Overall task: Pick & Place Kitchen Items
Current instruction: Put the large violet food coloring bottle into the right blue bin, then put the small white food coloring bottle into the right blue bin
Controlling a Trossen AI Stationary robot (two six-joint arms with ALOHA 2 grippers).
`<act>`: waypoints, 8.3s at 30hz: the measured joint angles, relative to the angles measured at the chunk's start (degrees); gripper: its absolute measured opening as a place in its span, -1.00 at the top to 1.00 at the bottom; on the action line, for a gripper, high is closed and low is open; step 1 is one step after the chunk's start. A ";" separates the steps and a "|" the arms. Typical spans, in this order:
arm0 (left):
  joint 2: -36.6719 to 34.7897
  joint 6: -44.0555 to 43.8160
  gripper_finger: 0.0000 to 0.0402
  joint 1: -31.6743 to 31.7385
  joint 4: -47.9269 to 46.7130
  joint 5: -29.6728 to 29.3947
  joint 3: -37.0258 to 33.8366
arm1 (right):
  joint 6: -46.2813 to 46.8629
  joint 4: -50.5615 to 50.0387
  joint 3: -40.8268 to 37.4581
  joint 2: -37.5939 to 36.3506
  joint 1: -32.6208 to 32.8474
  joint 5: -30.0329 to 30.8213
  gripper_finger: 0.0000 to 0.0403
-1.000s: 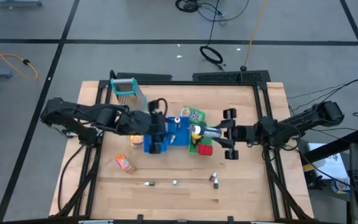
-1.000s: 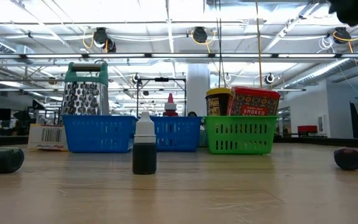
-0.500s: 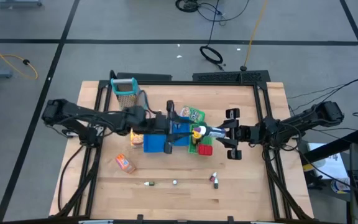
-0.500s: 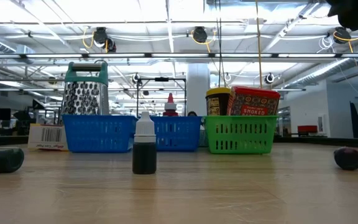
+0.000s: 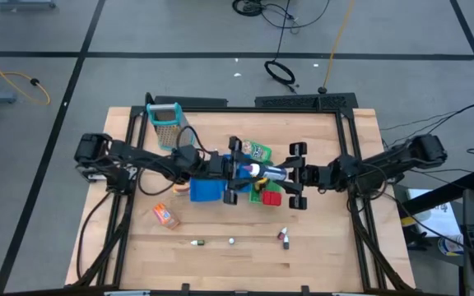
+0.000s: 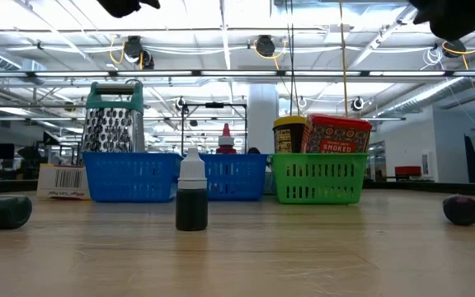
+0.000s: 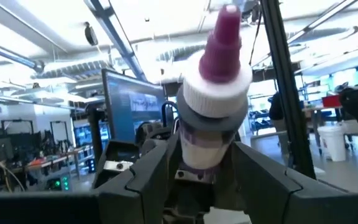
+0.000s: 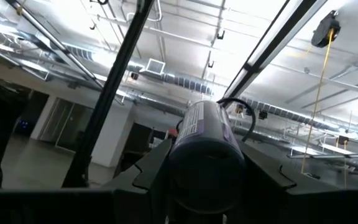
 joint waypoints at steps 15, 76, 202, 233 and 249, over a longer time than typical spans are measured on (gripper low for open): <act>1.14 1.07 0.11 0.41 7.68 2.44 0.57 | 1.96 0.49 0.83 0.74 -2.46 -1.92 0.32; -1.60 -5.78 0.56 1.77 -37.27 -9.93 2.91 | 4.07 -25.22 -9.50 -18.71 -3.31 26.04 -0.10; -6.95 -24.27 -0.01 -25.36 -47.61 -20.63 -16.46 | 7.08 -24.30 -9.46 -18.67 -3.32 22.56 0.00; 17.62 -28.39 -0.01 -24.93 -22.13 -18.74 -16.43 | 7.76 -23.91 -9.46 -18.67 -3.31 22.53 0.00; 17.62 -25.72 0.54 -23.08 -19.65 -13.81 -16.43 | 7.76 -23.93 -9.46 -18.68 -3.32 22.53 0.00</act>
